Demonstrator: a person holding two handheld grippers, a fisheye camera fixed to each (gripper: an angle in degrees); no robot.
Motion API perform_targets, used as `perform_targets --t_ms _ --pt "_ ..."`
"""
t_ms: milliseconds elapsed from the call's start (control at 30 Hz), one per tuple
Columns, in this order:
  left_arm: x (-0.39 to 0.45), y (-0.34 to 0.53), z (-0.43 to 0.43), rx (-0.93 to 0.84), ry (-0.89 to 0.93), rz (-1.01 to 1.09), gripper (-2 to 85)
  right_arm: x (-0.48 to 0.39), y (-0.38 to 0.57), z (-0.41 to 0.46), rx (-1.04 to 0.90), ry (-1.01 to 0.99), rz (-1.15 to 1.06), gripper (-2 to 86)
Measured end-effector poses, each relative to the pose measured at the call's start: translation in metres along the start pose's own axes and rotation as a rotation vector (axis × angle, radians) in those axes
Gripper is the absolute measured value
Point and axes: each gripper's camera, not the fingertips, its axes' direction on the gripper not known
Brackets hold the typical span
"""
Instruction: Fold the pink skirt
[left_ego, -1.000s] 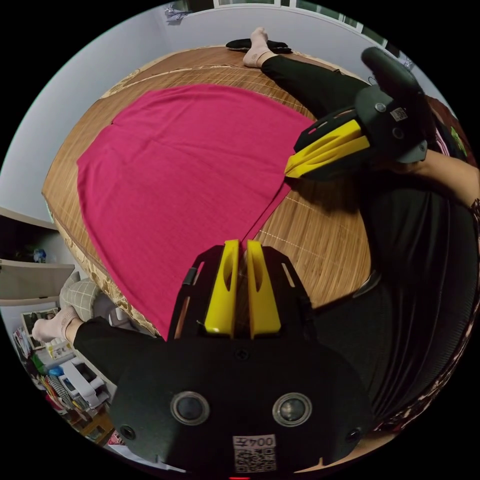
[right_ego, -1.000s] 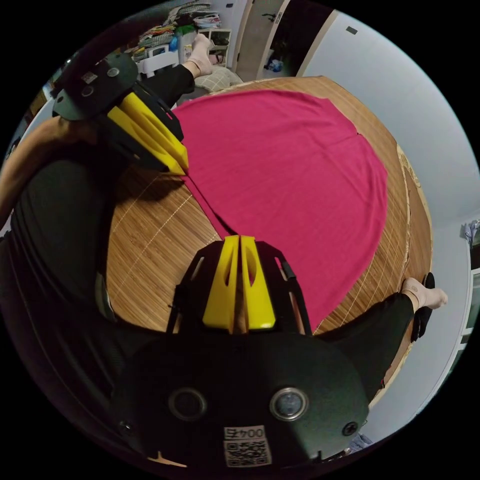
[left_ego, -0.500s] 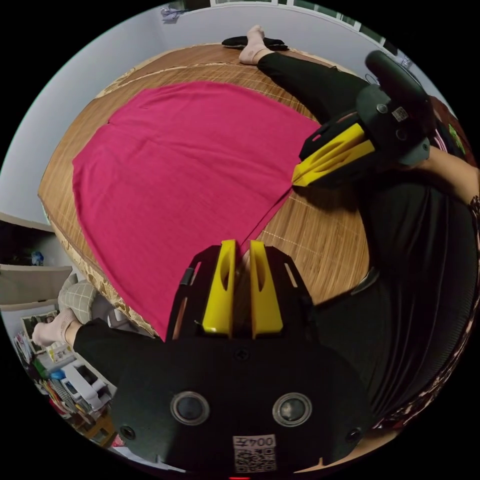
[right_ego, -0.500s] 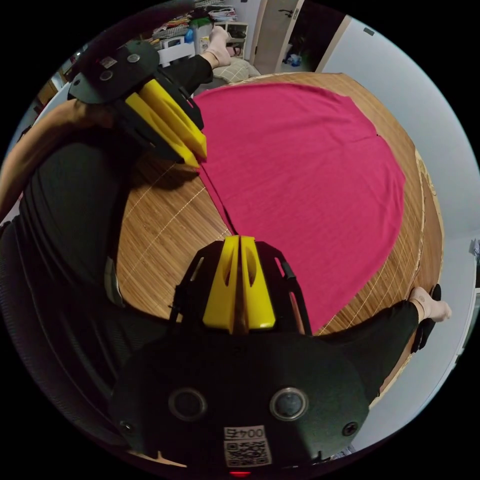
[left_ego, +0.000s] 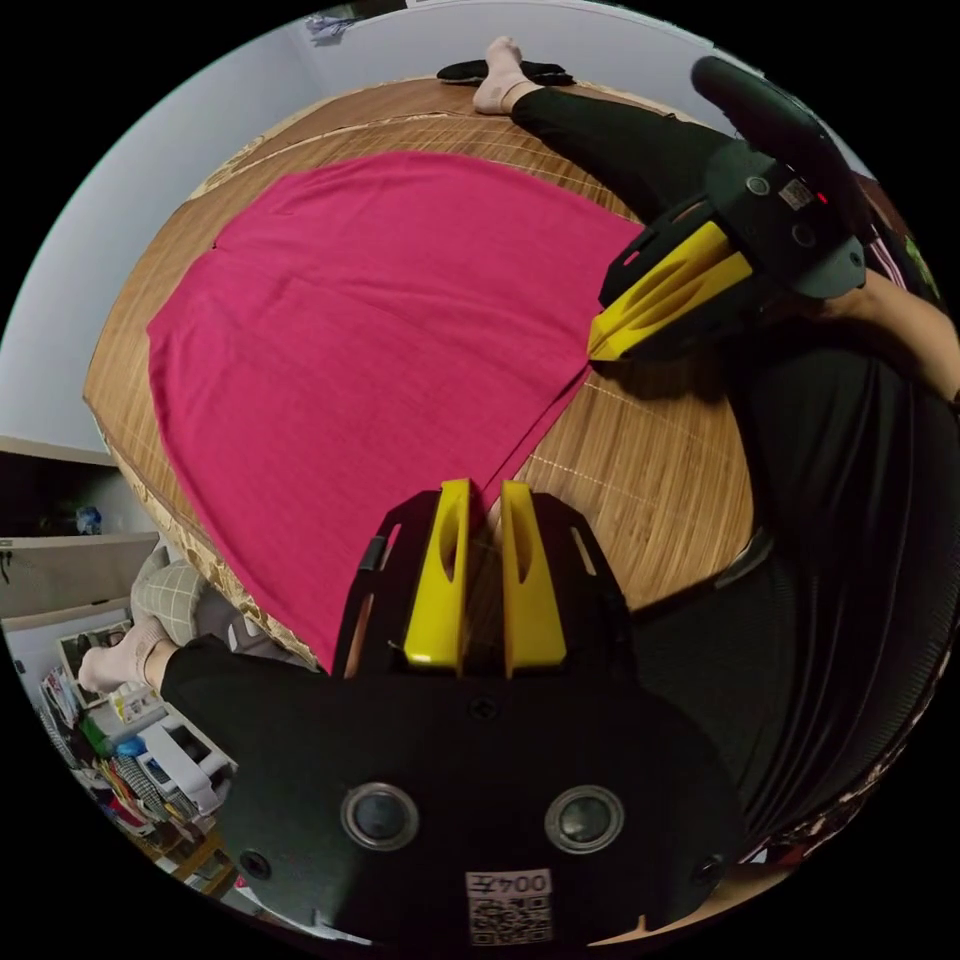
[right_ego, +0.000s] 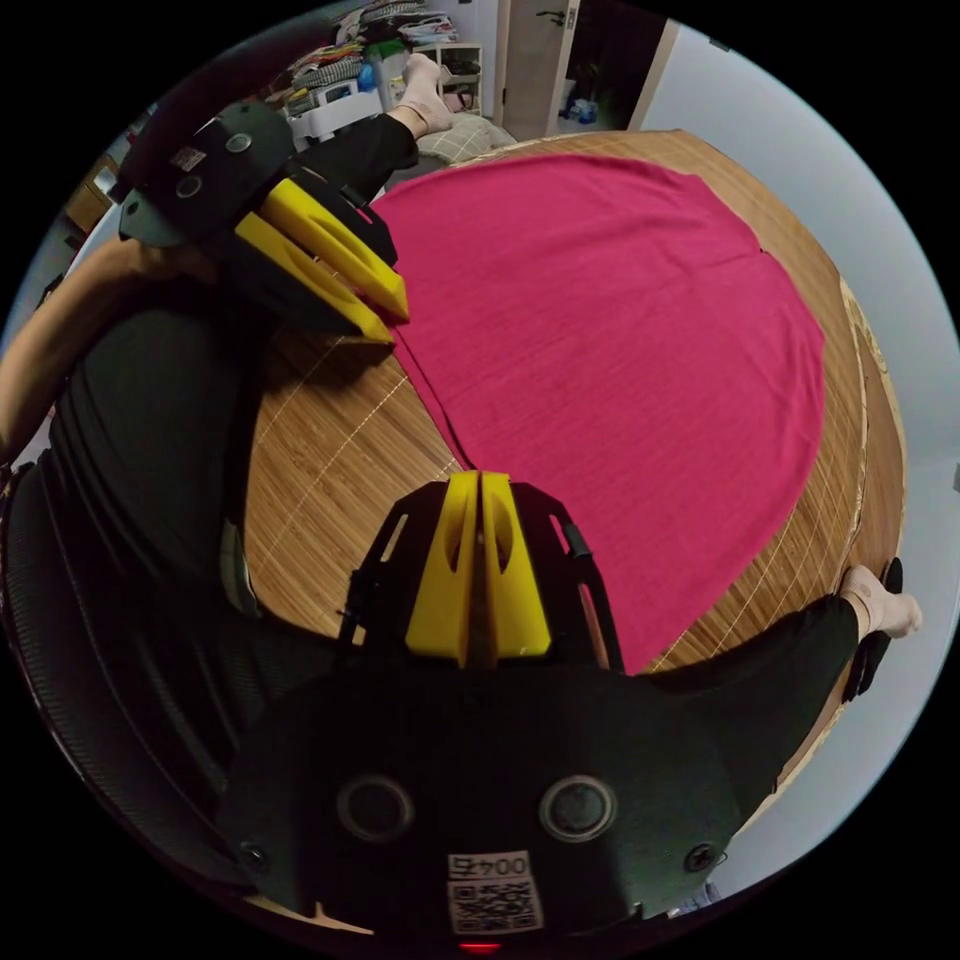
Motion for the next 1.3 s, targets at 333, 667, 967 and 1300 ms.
perform_targets --t_ms 333,667,967,1300 --pt "-0.020 -0.009 0.004 -0.017 -0.007 0.002 1.2 0.012 -0.009 -0.014 0.002 -0.026 0.011 -0.7" --pt "-0.053 0.001 -0.018 0.005 0.067 0.004 0.3 0.017 -0.018 -0.030 0.002 -0.032 0.009 -0.6" --pt "-0.077 -0.013 0.007 -0.135 0.141 0.020 2.2 0.022 -0.025 -0.046 -0.003 -0.067 0.016 -0.1" --pt "-0.157 0.016 -0.038 0.027 0.151 -0.202 8.7 0.025 -0.031 -0.068 0.003 -0.122 0.013 5.5"
